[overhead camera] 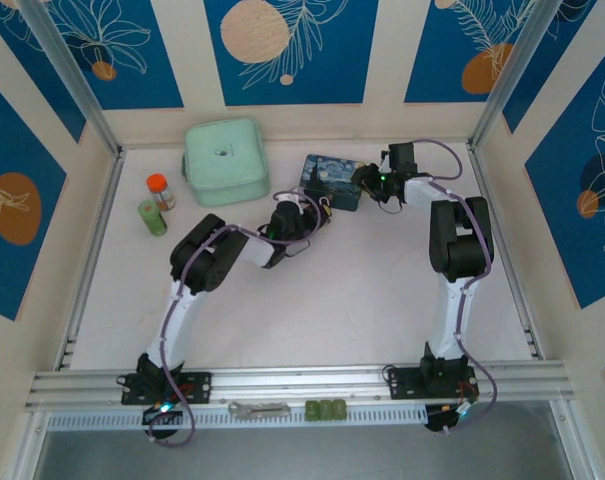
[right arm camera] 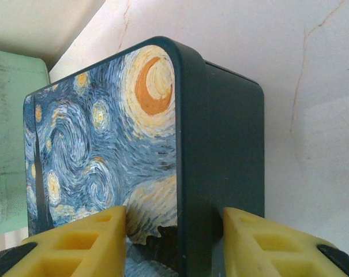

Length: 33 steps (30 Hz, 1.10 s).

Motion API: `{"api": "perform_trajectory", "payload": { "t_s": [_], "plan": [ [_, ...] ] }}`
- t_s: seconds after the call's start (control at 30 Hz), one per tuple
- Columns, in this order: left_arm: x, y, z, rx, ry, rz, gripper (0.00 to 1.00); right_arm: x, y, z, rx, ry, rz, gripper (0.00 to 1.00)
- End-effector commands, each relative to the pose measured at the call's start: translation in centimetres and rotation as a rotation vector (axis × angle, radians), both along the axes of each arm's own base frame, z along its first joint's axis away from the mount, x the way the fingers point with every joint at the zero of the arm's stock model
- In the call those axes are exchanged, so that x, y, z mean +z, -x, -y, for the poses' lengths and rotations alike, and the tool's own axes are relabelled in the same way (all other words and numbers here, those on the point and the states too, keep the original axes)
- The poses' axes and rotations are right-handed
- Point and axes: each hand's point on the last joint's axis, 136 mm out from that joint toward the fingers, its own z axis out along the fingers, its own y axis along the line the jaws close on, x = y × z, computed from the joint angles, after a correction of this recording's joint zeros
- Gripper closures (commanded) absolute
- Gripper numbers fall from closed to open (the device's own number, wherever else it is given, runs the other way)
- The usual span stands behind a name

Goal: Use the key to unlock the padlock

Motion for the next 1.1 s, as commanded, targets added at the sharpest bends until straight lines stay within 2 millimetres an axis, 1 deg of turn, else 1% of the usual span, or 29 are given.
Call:
{"api": "perform_trajectory", "payload": {
  "t_s": [0.0, 0.07, 0.2, 0.27, 0.33, 0.4, 0.53, 0.67, 0.9, 1.07],
  "plan": [
    [-0.4, -1.2, -0.5, 0.143, 0.107, 0.003, 1.00, -4.2, 3.6, -0.5, 0.023, 0.016, -0.179, 0.57],
    [-0.1, -1.8, -0.4, 0.166, 0.133, 0.010, 1.00, -4.3, 3.7, -0.6, 0.026, 0.024, -0.182, 0.58],
    [0.1, -2.6, -1.1, 0.222, 0.144, 0.007, 1.00, -4.5, 3.8, -0.4, 0.014, 0.042, -0.191, 0.58],
    [-0.7, -2.6, -1.3, 0.225, 0.122, -0.033, 1.00, -4.6, 3.8, -0.3, 0.010, 0.063, -0.201, 0.58],
    [-1.6, -2.1, -1.9, 0.244, 0.066, -0.071, 1.00, -4.5, 3.8, -0.4, 0.012, 0.076, -0.201, 0.58],
    [-1.8, -1.6, -2.8, 0.284, 0.054, -0.068, 1.00, -4.5, 3.8, -0.4, 0.014, 0.082, -0.199, 0.59],
    [-0.3, -2.4, -3.0, 0.344, 0.199, 0.004, 1.00, -4.6, 3.7, -0.6, 0.019, 0.080, -0.198, 0.59],
    [1.7, -3.2, -3.0, 0.405, 0.183, 0.073, 1.00, -5.1, 3.8, -0.7, 0.019, 0.093, -0.218, 0.59],
    [3.1, -4.3, -5.2, 0.545, 0.184, 0.147, 1.00, -5.7, 3.9, -0.9, 0.010, 0.115, -0.241, 0.60],
    [4.8, -4.5, -7.0, 0.604, 0.147, 0.235, 1.00, -6.0, 4.1, -0.6, -0.007, 0.131, -0.258, 0.61]
  ]
}}
